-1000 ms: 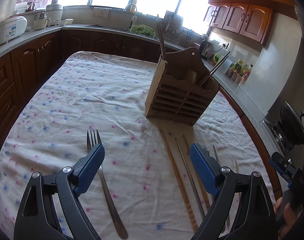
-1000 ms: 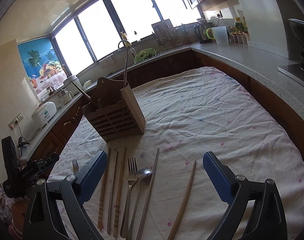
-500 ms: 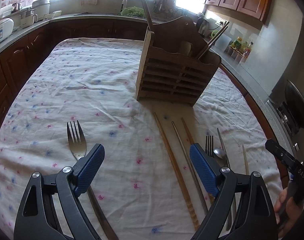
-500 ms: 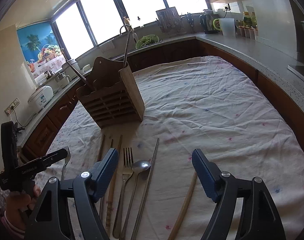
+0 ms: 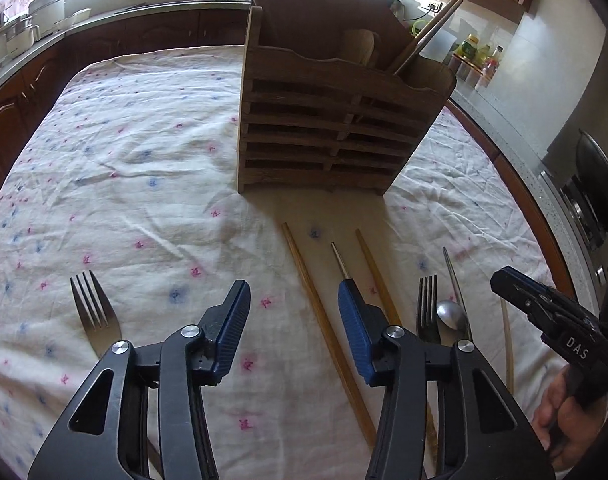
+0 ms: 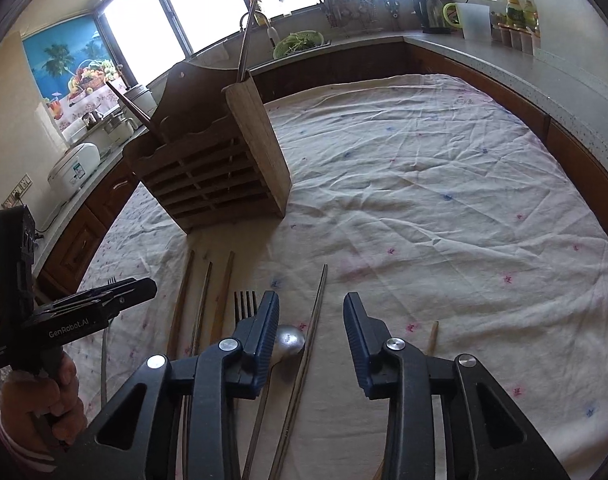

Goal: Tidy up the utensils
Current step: 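Move both tools back down toward the remaining chopsticks, then grasp a wooden chopstick with the left tool while the right tool grasps a metal chopstick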

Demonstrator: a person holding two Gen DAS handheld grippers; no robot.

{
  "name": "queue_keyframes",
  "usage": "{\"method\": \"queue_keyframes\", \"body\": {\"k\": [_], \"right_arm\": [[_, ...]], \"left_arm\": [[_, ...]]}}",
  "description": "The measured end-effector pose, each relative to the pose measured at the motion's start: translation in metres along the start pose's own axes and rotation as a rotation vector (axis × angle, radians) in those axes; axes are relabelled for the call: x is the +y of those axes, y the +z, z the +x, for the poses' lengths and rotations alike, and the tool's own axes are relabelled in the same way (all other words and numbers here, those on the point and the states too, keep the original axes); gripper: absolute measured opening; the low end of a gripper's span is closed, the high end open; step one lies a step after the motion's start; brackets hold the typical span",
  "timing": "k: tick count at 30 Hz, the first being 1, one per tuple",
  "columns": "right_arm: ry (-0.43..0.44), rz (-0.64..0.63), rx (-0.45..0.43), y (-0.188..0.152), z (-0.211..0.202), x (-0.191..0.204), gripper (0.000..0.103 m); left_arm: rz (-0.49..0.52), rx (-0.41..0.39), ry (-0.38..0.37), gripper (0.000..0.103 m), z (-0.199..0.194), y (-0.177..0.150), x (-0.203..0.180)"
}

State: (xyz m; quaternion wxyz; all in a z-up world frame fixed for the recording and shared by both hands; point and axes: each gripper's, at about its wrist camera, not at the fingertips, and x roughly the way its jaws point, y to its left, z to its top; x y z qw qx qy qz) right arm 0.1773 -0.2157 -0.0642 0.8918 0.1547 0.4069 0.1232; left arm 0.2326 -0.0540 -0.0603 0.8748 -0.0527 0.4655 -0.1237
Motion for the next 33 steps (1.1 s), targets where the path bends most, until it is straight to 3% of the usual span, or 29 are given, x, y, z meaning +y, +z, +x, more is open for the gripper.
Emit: {"method": "queue_keyframes", "body": {"k": [9, 17, 21, 24, 33], "right_arm": [[-0.042, -0.041, 0.08, 0.01, 0.04, 0.0, 0.021], [-0.104, -0.125, 0.118, 0.014, 0.057, 0.009, 0.017], [-0.134, -0.172, 0.122, 0.014, 0.061, 0.016, 0.015], [-0.144, -0.181, 0.119, 0.015, 0.061, 0.016, 0.008], [-0.042, -0.09, 0.063, 0.023, 0.038, 0.013, 0.004]], "left_arm": [[0.026, 0.086, 0.01, 0.028, 0.034, 0.01, -0.002], [0.135, 0.066, 0.041, 0.027, 0.044, 0.015, -0.02], [0.176, 0.051, 0.061, 0.016, 0.047, 0.017, -0.025], [0.162, 0.046, 0.049, 0.009, 0.049, 0.02, -0.02], [0.115, 0.006, 0.001, 0.005, 0.019, 0.017, -0.001]]}}
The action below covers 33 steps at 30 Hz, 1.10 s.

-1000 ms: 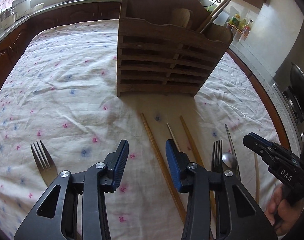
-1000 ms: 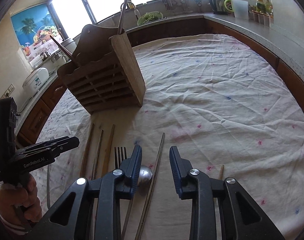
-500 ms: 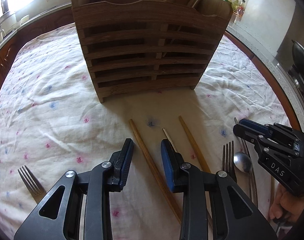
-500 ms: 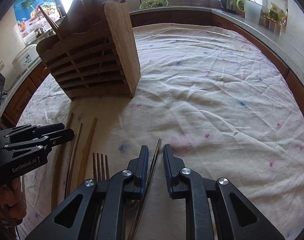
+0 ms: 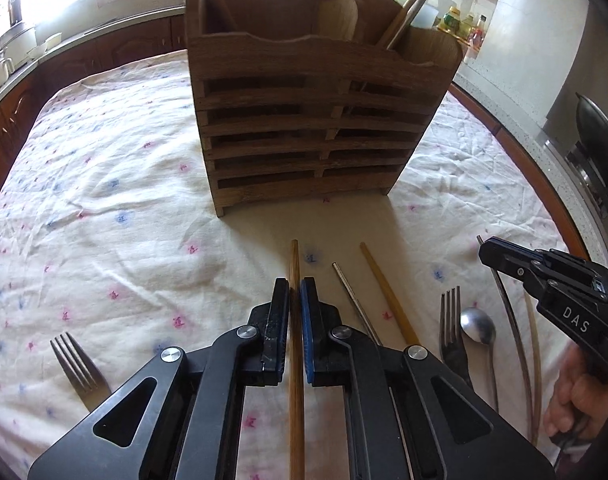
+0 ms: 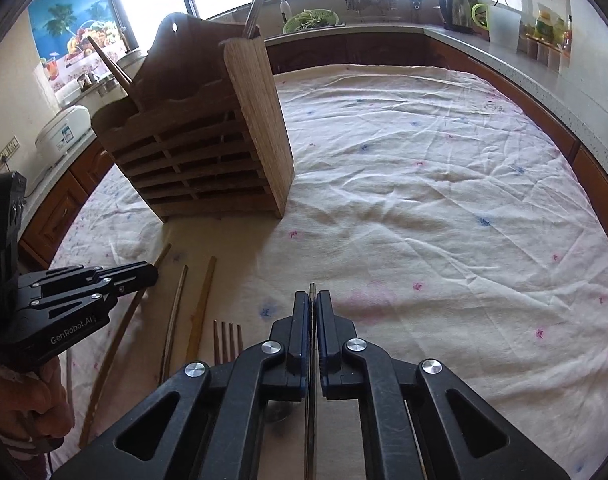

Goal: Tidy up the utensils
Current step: 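Grasp a wooden chopstick with the left tool while the right tool grasps a metal chopstick, then carry both chopsticks up and lower them into the wooden holder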

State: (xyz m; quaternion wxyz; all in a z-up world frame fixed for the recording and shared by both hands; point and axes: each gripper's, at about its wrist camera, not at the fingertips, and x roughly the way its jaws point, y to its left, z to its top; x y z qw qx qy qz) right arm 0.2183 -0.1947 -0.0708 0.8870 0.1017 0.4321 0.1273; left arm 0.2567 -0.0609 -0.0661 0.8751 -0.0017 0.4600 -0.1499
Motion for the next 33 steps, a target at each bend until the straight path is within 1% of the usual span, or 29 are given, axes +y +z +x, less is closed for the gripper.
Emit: {"method": "queue_keyframes", "body": {"k": [3, 11, 16, 19, 26, 33], "right_arm": [[0.015, 0.005, -0.037, 0.004, -0.017, 0.002, 0.004], [0.09, 0.031, -0.121, 0.014, -0.058, 0.009, 0.004], [0.107, 0.023, -0.184, 0.019, -0.085, 0.018, 0.004], [0.116, 0.017, -0.224, 0.022, -0.102, 0.024, 0.004], [0.126, 0.003, -0.321, 0.033, -0.139, 0.032, 0.004], [0.132, -0.002, -0.377, 0.043, -0.155, 0.036, 0.004]], "left_arm": [[-0.008, -0.035, -0.029, 0.005, -0.024, 0.0, 0.002], [-0.029, -0.148, -0.092, 0.005, -0.091, -0.003, 0.011], [-0.047, -0.219, -0.121, 0.005, -0.128, -0.005, 0.015], [-0.049, -0.264, -0.132, 0.005, -0.143, -0.006, 0.009], [-0.059, -0.351, -0.146, 0.005, -0.176, -0.007, 0.012], [-0.073, -0.397, -0.152, 0.005, -0.189, -0.007, 0.016]]}}
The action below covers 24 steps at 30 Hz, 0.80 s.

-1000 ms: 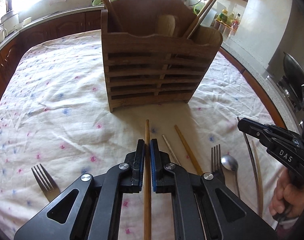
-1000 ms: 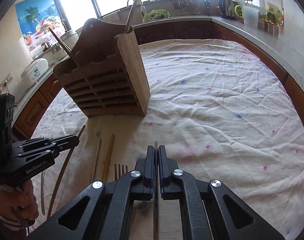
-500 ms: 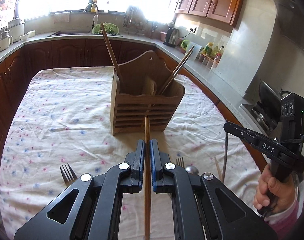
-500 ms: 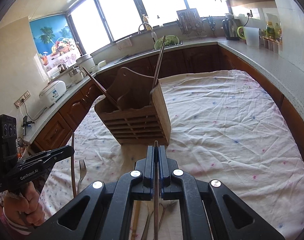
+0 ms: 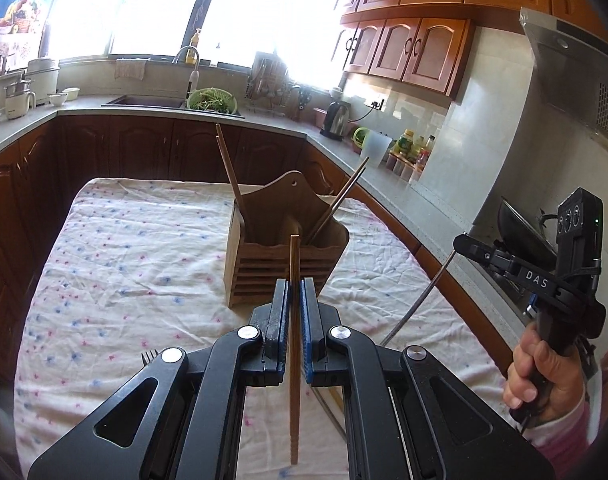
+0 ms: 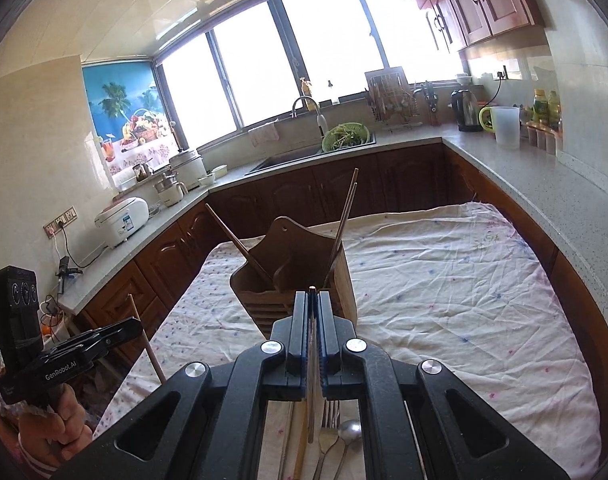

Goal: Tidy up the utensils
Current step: 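Carry both chopsticks up and lower them into the wooden holder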

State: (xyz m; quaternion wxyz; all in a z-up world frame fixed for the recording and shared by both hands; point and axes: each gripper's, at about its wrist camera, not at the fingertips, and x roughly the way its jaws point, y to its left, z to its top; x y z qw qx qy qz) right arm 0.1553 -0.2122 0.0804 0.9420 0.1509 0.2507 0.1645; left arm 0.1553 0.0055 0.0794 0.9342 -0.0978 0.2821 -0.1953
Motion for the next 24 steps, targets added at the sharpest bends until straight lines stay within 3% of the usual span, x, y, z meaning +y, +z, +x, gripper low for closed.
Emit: {"method": "queue_keyframes", "body": {"k": [18, 24], "right_arm": [[0.007, 0.002, -0.013, 0.006, 0.002, 0.002, 0.004], [0.012, 0.01, -0.041, 0.016, 0.002, 0.001, 0.004]], "left_arm": [[-0.019, -0.068, 0.004, 0.005, -0.01, 0.013, 0.007], [-0.03, -0.125, -0.001, 0.005, -0.014, 0.027, 0.011]]}}
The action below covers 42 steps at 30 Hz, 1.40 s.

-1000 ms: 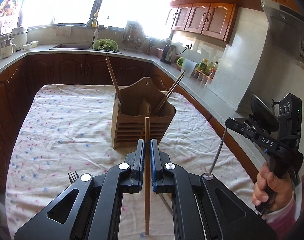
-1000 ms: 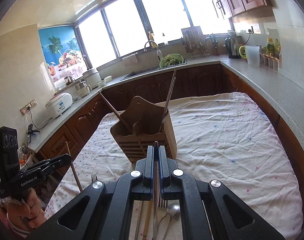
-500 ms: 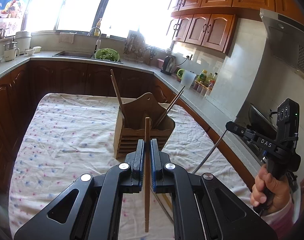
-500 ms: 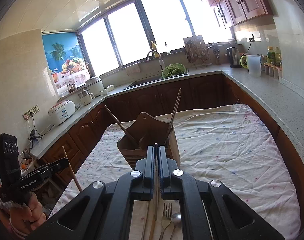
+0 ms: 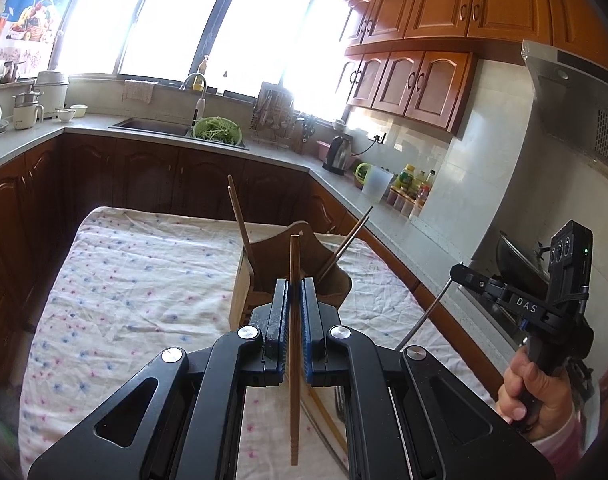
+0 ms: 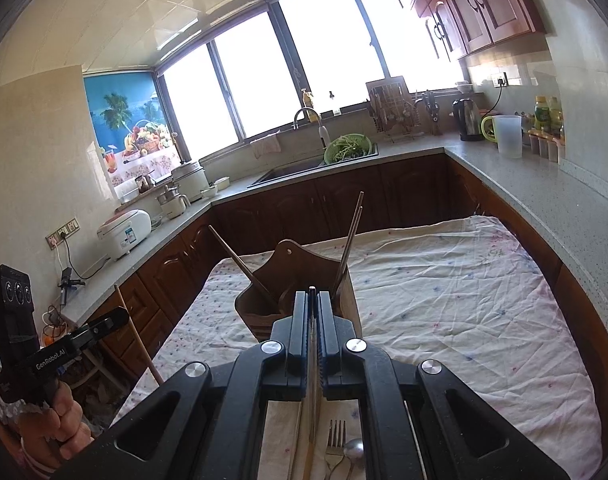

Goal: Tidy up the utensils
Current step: 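Carry both chopsticks up and lower them into the wooden holder, then open both tools to release the chopsticks and lift away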

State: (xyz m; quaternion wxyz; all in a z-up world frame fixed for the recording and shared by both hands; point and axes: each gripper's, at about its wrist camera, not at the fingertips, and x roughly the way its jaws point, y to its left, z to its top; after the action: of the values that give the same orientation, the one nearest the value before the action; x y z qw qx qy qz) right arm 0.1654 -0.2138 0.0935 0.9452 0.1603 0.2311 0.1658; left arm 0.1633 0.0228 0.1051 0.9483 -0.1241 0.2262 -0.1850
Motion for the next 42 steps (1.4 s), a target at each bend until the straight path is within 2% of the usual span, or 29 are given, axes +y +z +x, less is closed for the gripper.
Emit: {"method": "queue_keyframes", "body": {"k": [5, 13, 19, 24, 30, 36, 42], "right_arm": [[0.008, 0.006, -0.056, 0.024, 0.0, 0.001, 0.004], [0.012, -0.002, -0.171, 0.079, 0.007, 0.004, 0.004], [0.001, 0.002, -0.201, 0.105, 0.031, 0.0, 0.004], [-0.021, 0.001, -0.173, 0.102, 0.059, -0.007, 0.004], [-0.035, 0.027, -0.116, 0.074, 0.09, -0.02, 0.004], [-0.045, 0.053, -0.069, 0.049, 0.11, -0.027, 0.004], [-0.053, 0.08, -0.023, 0.038, 0.123, -0.036, 0.004]], "left_arm": [[0.004, -0.07, 0.0, 0.005, 0.002, 0.028, 0.001], [0.021, -0.234, 0.022, 0.005, 0.015, 0.086, 0.001], [0.007, -0.292, 0.054, 0.005, 0.045, 0.108, 0.013], [-0.033, -0.306, 0.087, 0.005, 0.074, 0.1, 0.029], [-0.048, -0.291, 0.124, 0.005, 0.098, 0.069, 0.04], [-0.064, -0.223, 0.133, 0.005, 0.121, 0.046, 0.046], [-0.076, -0.149, 0.135, 0.005, 0.14, 0.027, 0.05]]}}
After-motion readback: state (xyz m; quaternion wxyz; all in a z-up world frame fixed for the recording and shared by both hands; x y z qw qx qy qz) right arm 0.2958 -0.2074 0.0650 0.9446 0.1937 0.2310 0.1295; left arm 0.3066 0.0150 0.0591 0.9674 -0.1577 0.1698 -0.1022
